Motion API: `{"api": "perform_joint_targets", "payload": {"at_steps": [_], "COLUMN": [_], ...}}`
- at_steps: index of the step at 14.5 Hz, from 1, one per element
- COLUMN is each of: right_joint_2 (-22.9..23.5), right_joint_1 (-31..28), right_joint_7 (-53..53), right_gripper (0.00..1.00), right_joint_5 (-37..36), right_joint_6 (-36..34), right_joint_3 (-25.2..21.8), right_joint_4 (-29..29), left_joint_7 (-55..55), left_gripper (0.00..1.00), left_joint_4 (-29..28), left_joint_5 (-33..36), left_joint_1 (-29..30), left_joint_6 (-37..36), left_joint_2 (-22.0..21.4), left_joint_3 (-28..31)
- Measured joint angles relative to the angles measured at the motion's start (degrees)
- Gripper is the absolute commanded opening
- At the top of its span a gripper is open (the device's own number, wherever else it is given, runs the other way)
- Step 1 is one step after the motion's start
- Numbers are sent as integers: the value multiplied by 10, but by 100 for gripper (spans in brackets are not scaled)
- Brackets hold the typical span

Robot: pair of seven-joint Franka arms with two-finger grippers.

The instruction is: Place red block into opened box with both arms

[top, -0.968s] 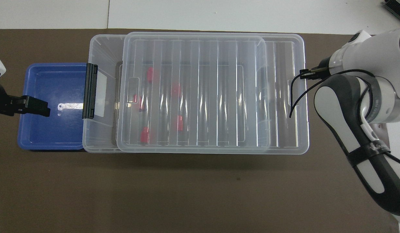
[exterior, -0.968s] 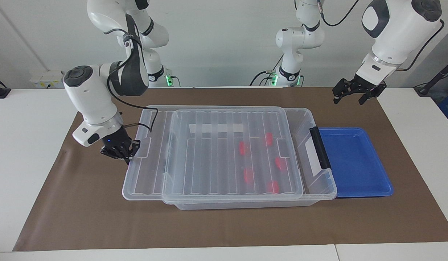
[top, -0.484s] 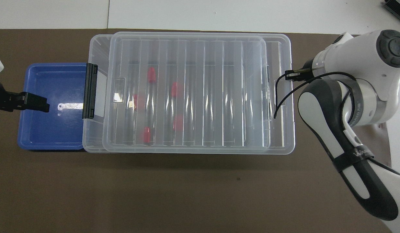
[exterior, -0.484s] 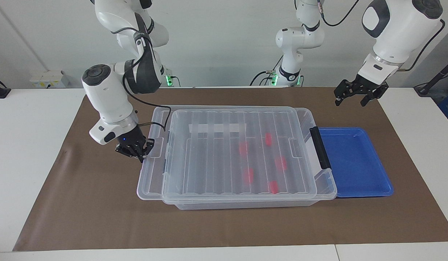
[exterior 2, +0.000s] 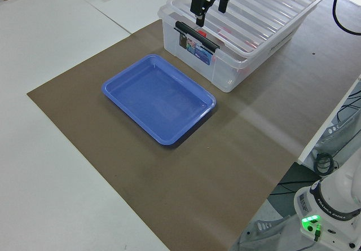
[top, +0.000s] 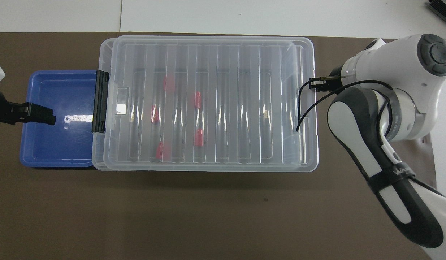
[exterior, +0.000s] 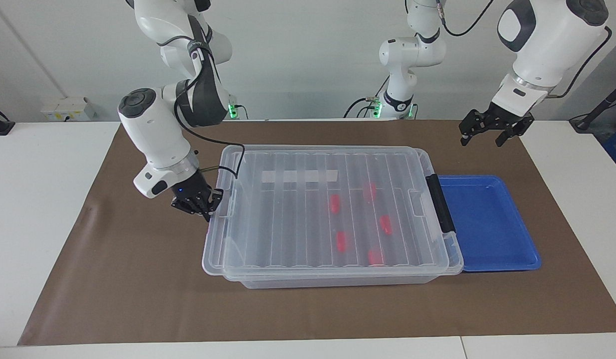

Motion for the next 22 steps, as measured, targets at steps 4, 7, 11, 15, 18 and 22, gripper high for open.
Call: {"api": "perform_joint_targets", "payload": {"at_steps": [4, 7, 11, 15, 18, 22], "right_joint_2": [0, 0, 0, 0, 0, -24], "right_joint_1": [0, 0, 0, 0, -6, -34], "right_joint_7": [0, 0, 0, 0, -2, -2], "right_gripper": [0, 0, 0, 0, 0, 100], "right_joint_5": [0, 1, 27, 28, -2, -102], "right_joint_6": [0, -1, -1, -5, -21, -65], "right_joint_3": [0, 1, 1, 1, -6, -9], "right_joint_4": [0, 0, -1, -2, 1, 11], "left_joint_7": [0, 0, 0, 0, 0, 0], "left_gripper": [100, 100, 100, 100, 100, 100], "left_joint_4": [0, 0, 0, -1, -1, -1], "left_joint_5": [0, 0, 0, 0, 0, 0], "left_joint_1": [0, 0, 0, 0, 0, 0], "left_joint_6": [3, 4, 4, 4, 4, 6], "left_joint_2": [0, 0, 0, 0, 0, 0], "left_joint_3": [0, -2, -2, 0, 1, 1]}}
